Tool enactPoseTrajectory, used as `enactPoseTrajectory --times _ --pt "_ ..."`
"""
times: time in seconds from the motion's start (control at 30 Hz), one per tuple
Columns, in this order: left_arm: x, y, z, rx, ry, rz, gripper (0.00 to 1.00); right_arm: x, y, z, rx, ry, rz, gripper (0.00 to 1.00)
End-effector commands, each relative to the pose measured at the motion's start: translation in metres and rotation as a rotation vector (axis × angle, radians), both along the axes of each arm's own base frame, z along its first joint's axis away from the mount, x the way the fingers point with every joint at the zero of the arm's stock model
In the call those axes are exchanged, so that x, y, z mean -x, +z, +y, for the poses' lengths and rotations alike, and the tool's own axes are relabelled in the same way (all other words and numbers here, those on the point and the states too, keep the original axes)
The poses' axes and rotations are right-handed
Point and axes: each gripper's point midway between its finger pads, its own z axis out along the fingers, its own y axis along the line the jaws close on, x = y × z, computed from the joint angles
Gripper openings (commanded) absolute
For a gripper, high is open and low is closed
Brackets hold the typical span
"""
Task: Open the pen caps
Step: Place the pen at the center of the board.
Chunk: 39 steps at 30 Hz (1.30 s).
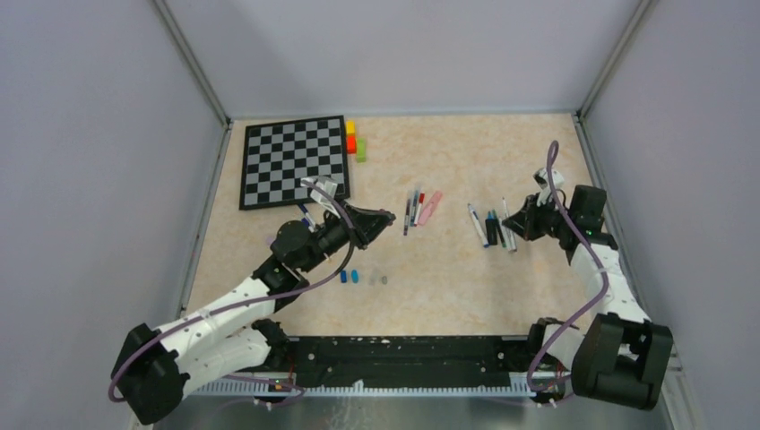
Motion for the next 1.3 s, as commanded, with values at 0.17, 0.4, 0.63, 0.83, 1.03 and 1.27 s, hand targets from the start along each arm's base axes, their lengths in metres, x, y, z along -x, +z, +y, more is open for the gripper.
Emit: enactPoseTrajectory --times 0.17,0.4,0.63,0.83,1.03,1.27 --pt "0.04 -0.068 0.028 -0.142 -0.044 0.074 0.0 -0.039 -0.008 -0.056 0.155 -0.157 0.082 0.0" --pt "0.054 -0.094 0.035 -0.152 -0.07 0.11 0.0 -0.049 -0.042 -0.059 0.147 -0.089 0.195 0.0" --pt "0.061 -0.111 0.039 -0.184 -0.081 0.138 0.0 -0.058 -0.061 -0.059 0.111 -0.072 0.256 0.01" --pt "0.062 -0.11 0.039 -0.17 -0.082 0.13 0.0 -0.059 -0.079 -0.059 0.096 -0.069 0.32 0.07" --pt "0.062 -0.11 0.037 -0.176 -0.096 0.133 0.0 -0.058 -0.087 -0.057 0.079 -0.07 0.353 0.16" --pt "0.065 -0.108 0.035 -0.172 -0.112 0.134 0.0 -0.056 -0.09 -0.055 0.059 -0.061 0.372 0.21"
